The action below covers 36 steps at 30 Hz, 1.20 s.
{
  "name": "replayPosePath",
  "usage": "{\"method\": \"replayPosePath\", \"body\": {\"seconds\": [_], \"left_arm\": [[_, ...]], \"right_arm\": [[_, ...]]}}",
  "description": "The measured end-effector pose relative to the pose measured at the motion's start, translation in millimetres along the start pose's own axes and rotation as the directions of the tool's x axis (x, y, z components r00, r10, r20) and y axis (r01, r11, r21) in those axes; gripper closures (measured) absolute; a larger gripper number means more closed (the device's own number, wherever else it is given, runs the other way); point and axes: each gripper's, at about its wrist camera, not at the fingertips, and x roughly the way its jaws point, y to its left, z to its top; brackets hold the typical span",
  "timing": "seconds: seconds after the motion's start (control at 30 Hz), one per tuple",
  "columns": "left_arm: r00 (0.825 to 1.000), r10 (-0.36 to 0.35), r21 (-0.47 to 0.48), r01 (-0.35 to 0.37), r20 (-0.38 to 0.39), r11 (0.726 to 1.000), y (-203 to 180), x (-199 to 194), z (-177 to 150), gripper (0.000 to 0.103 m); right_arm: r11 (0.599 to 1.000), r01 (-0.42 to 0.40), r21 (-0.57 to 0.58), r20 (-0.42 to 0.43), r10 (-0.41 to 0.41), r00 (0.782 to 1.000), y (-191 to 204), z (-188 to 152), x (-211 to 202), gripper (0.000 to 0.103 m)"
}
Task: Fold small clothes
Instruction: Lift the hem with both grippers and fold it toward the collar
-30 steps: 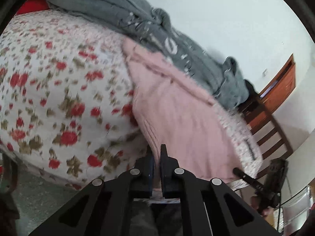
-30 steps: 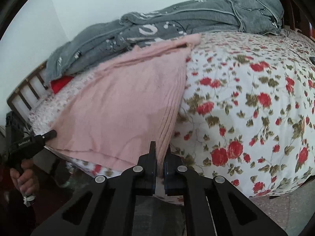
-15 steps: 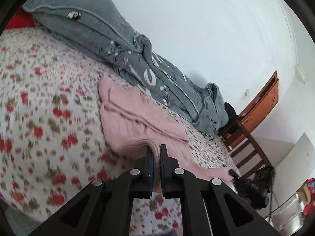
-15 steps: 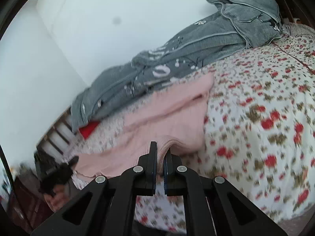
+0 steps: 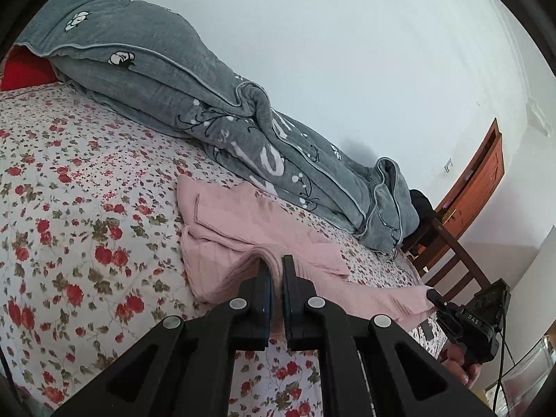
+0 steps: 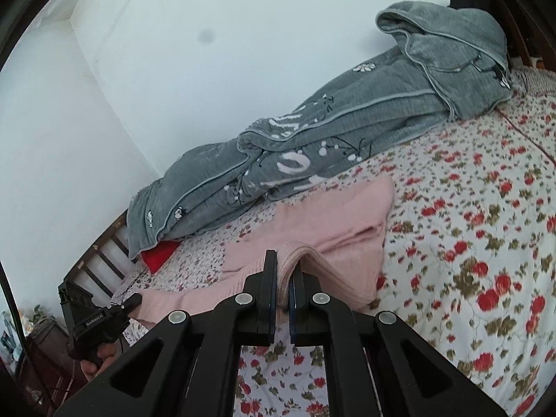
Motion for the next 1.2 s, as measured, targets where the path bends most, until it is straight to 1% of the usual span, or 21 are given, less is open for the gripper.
{"method": "replayPosePath", "body": {"seconds": [0.03, 0.13, 0.27, 0.47, 0.63, 0.87, 1.03, 1.2], "left_arm": [[1.000, 0.002, 0.004, -0.002, 0.000, 1.000, -0.6, 0.5, 1.3, 0.097], [0.999, 0.036, 0.023, -0.035, -0.003, 0.999, -3.7, 3.7, 5.3, 0.097], [0.997, 0.079, 0.036, -0.078, -0.012, 0.996, -7.5, 8.0, 9.0, 0.097], [0.993, 0.119, 0.020, -0.118, -0.016, 0.993, -12.0, 11.6, 12.6, 0.097], [0.990, 0.144, 0.027, -0.143, -0.005, 0.989, -20.6, 11.4, 14.6, 0.097], [0.983, 0.183, 0.047, -0.183, 0.001, 0.982, -31.1, 8.5, 12.6, 0.097], [0.981, 0.194, 0.036, -0.194, -0.002, 0.980, -33.8, 3.9, 5.5, 0.097], [0.979, 0.203, 0.035, -0.203, -0.002, 0.979, -38.3, -3.2, 10.7, 0.097]], "right_arm": [[1.000, 0.003, -0.008, 0.003, -0.003, 1.000, 1.5, 1.3, 0.6, 0.098], [0.999, 0.039, -0.032, 0.002, -0.038, 0.999, 7.3, 4.9, 4.1, 0.098], [0.996, 0.065, -0.059, -0.006, -0.066, 0.998, 11.5, 7.4, 10.4, 0.098], [0.993, 0.087, -0.074, -0.016, -0.088, 0.996, 13.4, 11.7, 15.4, 0.098], [0.988, 0.116, -0.101, -0.004, -0.117, 0.993, 16.9, 13.0, 13.8, 0.098], [0.986, 0.135, -0.095, 0.013, -0.135, 0.991, 19.6, 9.6, 11.7, 0.098], [0.979, 0.150, -0.135, 0.033, -0.147, 0.989, 29.8, 5.2, 5.4, 0.098], [0.978, 0.147, -0.147, 0.045, -0.142, 0.989, 38.1, 4.7, -1.7, 0.098]]}}
